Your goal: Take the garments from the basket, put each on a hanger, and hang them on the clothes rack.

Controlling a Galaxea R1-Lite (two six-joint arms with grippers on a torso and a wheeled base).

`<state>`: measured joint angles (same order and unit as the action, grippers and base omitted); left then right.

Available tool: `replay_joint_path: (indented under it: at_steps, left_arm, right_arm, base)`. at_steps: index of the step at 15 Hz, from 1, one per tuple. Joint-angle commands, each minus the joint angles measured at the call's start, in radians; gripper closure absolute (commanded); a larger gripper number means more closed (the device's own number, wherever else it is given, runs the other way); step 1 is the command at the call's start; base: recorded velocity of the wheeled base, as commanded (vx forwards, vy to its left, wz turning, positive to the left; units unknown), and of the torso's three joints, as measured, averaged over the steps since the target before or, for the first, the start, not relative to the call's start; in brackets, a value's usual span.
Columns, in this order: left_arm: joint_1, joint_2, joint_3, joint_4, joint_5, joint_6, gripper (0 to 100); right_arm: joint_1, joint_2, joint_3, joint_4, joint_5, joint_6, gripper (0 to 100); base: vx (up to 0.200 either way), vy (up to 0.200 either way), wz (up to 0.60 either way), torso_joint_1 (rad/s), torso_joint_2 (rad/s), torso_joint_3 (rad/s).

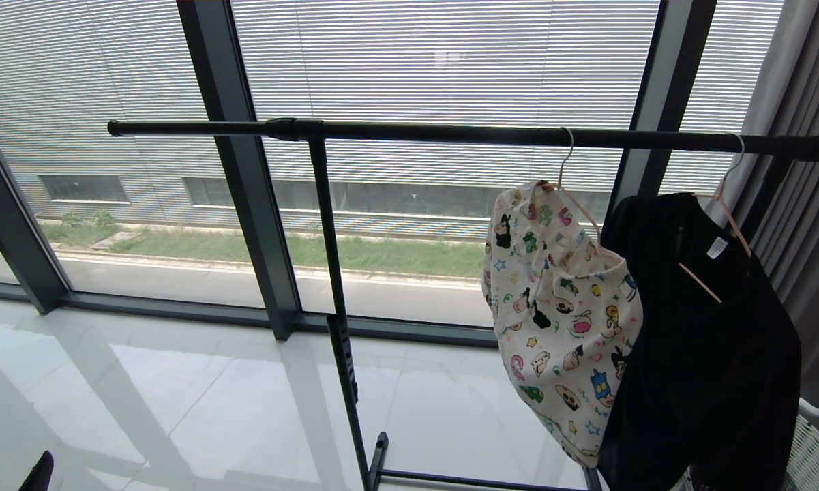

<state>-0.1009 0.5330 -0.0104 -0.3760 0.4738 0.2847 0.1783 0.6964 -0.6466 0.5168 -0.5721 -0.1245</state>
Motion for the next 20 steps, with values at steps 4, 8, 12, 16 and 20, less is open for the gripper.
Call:
replay_joint_path:
  at_steps: [4,8,12,16,20]
  left_arm:
    - [0.016,-0.441,0.01,0.266,0.104,-0.013,0]
    - [0.016,-0.441,0.01,0.296,0.108,-0.005,0]
    - [0.016,-0.441,0.01,0.295,0.052,-0.015,0]
    - [0.016,-0.439,0.01,0.318,-0.351,-0.199,0]
    - [0.016,-0.439,0.009,0.388,-0.429,-0.274,0]
  right_arm:
    - [-0.148,-0.646,0.377,-0.09,0.179,-0.029,0]
    - [-0.183,-0.695,0.624,-0.514,0.282,-0.035,0]
    - [-0.183,-0.695,0.639,-0.546,0.245,-0.055,0]
    - [-0.183,-0.695,0.639,-0.551,0.27,-0.076,0]
    - [-0.183,-0.695,0.647,-0.6,0.492,-0.072,0]
  base:
    - [0.0,0.0,0.0,0.0,0.0,0.0]
    - [0.0,0.0,0.0,0.0,0.0,0.0]
    - [0.0,0.0,0.0,0.0,0.0,0.0]
    - [0.0,0.0,0.0,0.0,0.0,0.0]
    - [0.0,0.0,0.0,0.0,0.0,0.0]
